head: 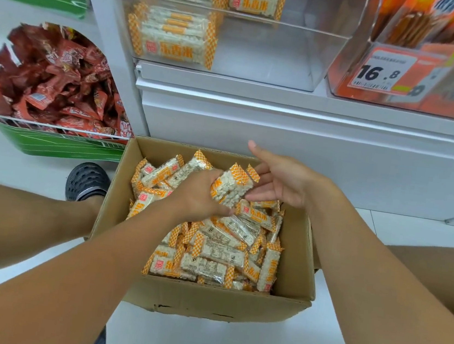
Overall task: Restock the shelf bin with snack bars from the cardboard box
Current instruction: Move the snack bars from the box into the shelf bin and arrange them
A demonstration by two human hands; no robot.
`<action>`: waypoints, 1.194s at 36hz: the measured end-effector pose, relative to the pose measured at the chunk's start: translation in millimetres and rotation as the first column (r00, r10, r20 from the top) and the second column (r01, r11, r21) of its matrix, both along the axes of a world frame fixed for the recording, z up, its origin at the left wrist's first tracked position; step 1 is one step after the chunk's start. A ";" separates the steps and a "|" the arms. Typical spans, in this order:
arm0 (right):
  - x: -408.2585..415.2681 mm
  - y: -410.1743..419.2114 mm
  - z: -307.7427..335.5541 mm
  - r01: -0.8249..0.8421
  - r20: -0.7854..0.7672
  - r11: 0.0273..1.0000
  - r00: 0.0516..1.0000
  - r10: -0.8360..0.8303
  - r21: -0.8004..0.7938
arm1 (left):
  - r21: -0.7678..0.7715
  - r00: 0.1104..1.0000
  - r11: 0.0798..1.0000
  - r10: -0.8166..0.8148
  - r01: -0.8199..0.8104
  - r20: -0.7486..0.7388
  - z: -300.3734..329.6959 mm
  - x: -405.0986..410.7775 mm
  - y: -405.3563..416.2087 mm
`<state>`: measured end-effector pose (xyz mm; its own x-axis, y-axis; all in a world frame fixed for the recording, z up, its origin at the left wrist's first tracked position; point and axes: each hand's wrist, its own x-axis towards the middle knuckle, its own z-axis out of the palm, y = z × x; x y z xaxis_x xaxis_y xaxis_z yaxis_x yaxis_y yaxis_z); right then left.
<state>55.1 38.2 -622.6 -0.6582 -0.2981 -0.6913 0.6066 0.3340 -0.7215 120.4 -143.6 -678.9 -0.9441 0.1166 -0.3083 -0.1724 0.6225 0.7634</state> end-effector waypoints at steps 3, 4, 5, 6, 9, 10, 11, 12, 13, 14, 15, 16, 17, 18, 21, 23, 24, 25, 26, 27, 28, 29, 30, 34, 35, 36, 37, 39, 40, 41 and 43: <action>2.4 -5.3 1.4 -0.062 -0.038 0.997 0.997 0.063 0.035 | -0.243 0.989 0.969 -0.077 0.044 -0.129 3.9 -0.2 4.1; 3.0 -7.2 0.7 -0.073 -0.052 0.995 0.996 0.076 0.064 | -0.338 0.975 0.940 -0.116 0.045 -0.192 6.9 -0.8 6.6; 4.2 -9.2 1.4 -0.076 -0.063 0.993 0.995 0.081 0.085 | -0.416 0.957 0.909 -0.147 0.030 -0.251 11.6 -1.0 9.1; 4.9 -10.8 1.5 -0.069 -0.071 0.994 0.995 0.075 0.088 | -0.470 0.937 0.883 -0.167 0.003 -0.308 18.0 -0.7 11.8; 4.3 -11.2 4.8 -0.005 -0.106 1.000 0.994 0.005 0.001 | -0.562 0.887 0.825 -0.214 -0.061 -0.409 27.6 -6.2 11.6; 3.6 -9.3 6.3 0.014 -0.125 0.999 0.992 -0.019 -0.033 | -0.559 0.872 0.825 -0.216 -0.077 -0.439 29.2 -9.4 8.1; 3.2 -6.3 7.6 0.029 -0.143 0.997 0.989 -0.038 -0.069 | -0.543 0.865 0.835 -0.206 -0.088 -0.458 29.8 -12.1 3.3; 3.1 -3.1 9.1 0.035 -0.157 0.995 0.986 -0.050 -0.096 | -0.511 0.870 0.856 -0.190 -0.080 -0.455 31.8 -14.3 -1.4; 2.2 1.0 8.9 0.042 -0.173 0.993 0.983 -0.061 -0.113 | -0.448 0.887 0.892 -0.160 -0.058 -0.433 35.8 -16.1 -6.5; 1.4 4.8 9.2 0.056 -0.184 0.989 0.980 -0.080 -0.135 | -0.319 0.908 0.947 -0.093 -0.046 -0.408 42.0 -17.8 -10.8; 1.5 7.9 10.8 0.078 -0.184 0.983 0.977 -0.109 -0.169 | -0.126 0.932 0.989 0.023 -0.073 -0.361 49.1 -18.9 -13.9; 1.6 10.1 11.9 0.103 -0.178 0.973 0.974 -0.141 -0.207 | 0.099 0.948 0.985 0.163 -0.141 -0.272 56.6 -20.0 -15.4; 2.4 10.5 14.2 0.121 -0.173 0.962 0.971 -0.166 -0.245 | 0.313 0.945 0.916 0.303 -0.252 -0.125 65.4 -22.0 -14.8; 3.6 9.4 16.2 0.128 -0.179 0.955 0.967 -0.179 -0.266 | 0.487 0.906 0.779 0.417 -0.395 0.070 71.2 -25.1 -12.9; 9.0 -1.1 23.4 0.119 -0.184 0.939 0.965 -0.186 -0.324 | 0.612 0.769 0.478 0.491 -0.631 0.409 81.0 -31.7 -0.4; 11.2 -9.5 29.6 0.105 -0.190 0.935 0.966 -0.178 -0.339 | 0.568 0.784 0.551 0.522 -0.611 0.337 83.7 -33.3 9.2; 11.3 -12.5 34.0 0.095 -0.194 0.936 0.966 -0.169 -0.340 | 0.544 0.782 0.578 0.555 -0.609 0.285 86.2 -34.5 13.2; 12.0 -14.4 40.9 0.079 -0.202 0.935 0.967 -0.156 -0.345 | 0.522 0.776 0.596 0.581 -0.611 0.246 90.0 -35.1 15.1; 11.2 -14.5 46.2 0.053 -0.230 0.937 0.963 -0.140 -0.345 | 0.514 0.772 0.603 0.598 -0.610 0.215 95.0 -36.9 15.8; 10.6 -14.2 54.2 0.020 -0.275 0.941 0.954 -0.118 -0.337 | 0.525 0.778 0.607 0.599 -0.597 0.192 102.1 -39.2 15.1; 8.8 -13.2 62.1 -0.016 -0.341 0.953 0.935 -0.093 -0.304 | 0.536 0.783 0.613 0.601 -0.580 0.160 107.4 -42.6 13.1; 6.9 -12.3 73.0 -0.041 -0.417 0.967 0.906 -0.070 -0.252 | 0.549 0.794 0.630 0.599 -0.550 0.108 116.1 -45.8 11.5; 3.7 -11.2 84.4 -0.057 -0.491 0.978 0.870 -0.051 -0.202 | 0.557 0.805 0.657 0.592 -0.508 0.036 125.9 -49.4 9.3; -15.7 -7.0 145.2 -0.095 -0.714 0.994 0.692 0.109 0.059 | 0.511 0.842 0.800 0.484 -0.315 -0.238 179.0 -61.2 1.0; -21.2 -7.0 161.3 -0.114 -0.762 0.977 0.613 0.210 0.178 | 0.478 0.826 0.829 0.469 -0.290 -0.312 194.4 -63.8 -0.7; -28.0 -9.0 175.4 -0.137 -0.781 0.954 0.550 0.298 0.267 | 0.447 0.801 0.854 0.454 -0.267 -0.389 204.3 -69.7 -3.1; -34.7 -12.2 188.8 -0.175 -0.783 0.933 0.508 0.359 0.314 | 0.408 0.780 0.880 0.427 -0.243 -0.457 214.8 -74.4 -5.0; -48.6 -21.6 209.6 -0.259 -0.776 0.894 0.446 0.446 0.365 | 0.344 0.760 0.922 0.351 -0.178 -0.547 234.7 -84.5 -7.6; -55.7 -26.6 217.9 -0.282 -0.776 0.880 0.419 0.472 0.383 | 0.325 0.768 0.933 0.319 -0.152 -0.555 244.0 -92.0 -12.5; -65.4 -30.0 224.4 -0.290 -0.775 0.874 0.408 0.481 0.390 | 0.304 0.784 0.942 0.296 -0.145 -0.545 252.9 -100.0 -18.9; -89.0 -32.7 234.2 -0.259 -0.769 0.875 0.419 0.483 0.408 | 0.254 0.817 0.953 0.275 -0.163 -0.506 266.1 -118.4 -37.6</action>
<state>-33.9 5.5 -388.4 -0.8002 -0.5981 0.0447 -0.4604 0.5647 -0.6849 2.0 -181.2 -412.8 -0.9610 -0.1102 0.2538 0.1794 0.4504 0.8746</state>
